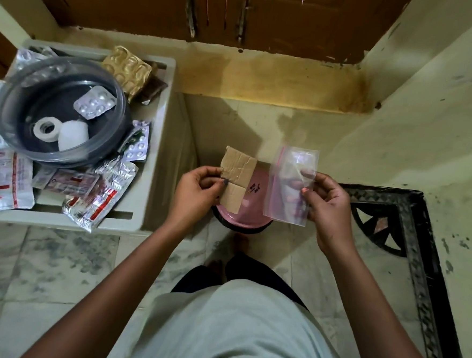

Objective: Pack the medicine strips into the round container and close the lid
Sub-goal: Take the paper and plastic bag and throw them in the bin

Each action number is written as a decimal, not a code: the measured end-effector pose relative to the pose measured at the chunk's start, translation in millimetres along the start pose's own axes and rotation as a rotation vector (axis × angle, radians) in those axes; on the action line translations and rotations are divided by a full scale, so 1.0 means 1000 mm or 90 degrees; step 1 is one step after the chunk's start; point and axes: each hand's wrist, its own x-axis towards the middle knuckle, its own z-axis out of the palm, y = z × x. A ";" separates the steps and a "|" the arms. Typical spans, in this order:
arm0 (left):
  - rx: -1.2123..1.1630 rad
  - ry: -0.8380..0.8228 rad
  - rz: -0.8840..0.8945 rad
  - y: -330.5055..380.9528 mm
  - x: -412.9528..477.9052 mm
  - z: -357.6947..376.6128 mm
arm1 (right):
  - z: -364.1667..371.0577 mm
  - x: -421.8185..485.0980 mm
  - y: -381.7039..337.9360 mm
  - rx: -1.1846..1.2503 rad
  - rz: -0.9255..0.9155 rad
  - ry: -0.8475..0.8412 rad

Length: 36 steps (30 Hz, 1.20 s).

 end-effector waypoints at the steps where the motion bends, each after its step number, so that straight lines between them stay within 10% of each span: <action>1: 0.002 0.002 -0.008 -0.003 0.001 0.000 | -0.001 0.001 0.003 -0.005 0.008 0.001; 18: 0.255 -0.026 -0.169 -0.138 0.068 0.041 | 0.011 0.044 0.139 -0.336 0.140 0.029; 27: 0.368 -0.046 -0.214 -0.216 0.147 0.075 | 0.042 0.132 0.234 -0.597 0.158 -0.304; 36: 0.323 -0.099 -0.229 -0.252 0.197 0.084 | 0.067 0.185 0.295 -0.649 0.149 -0.407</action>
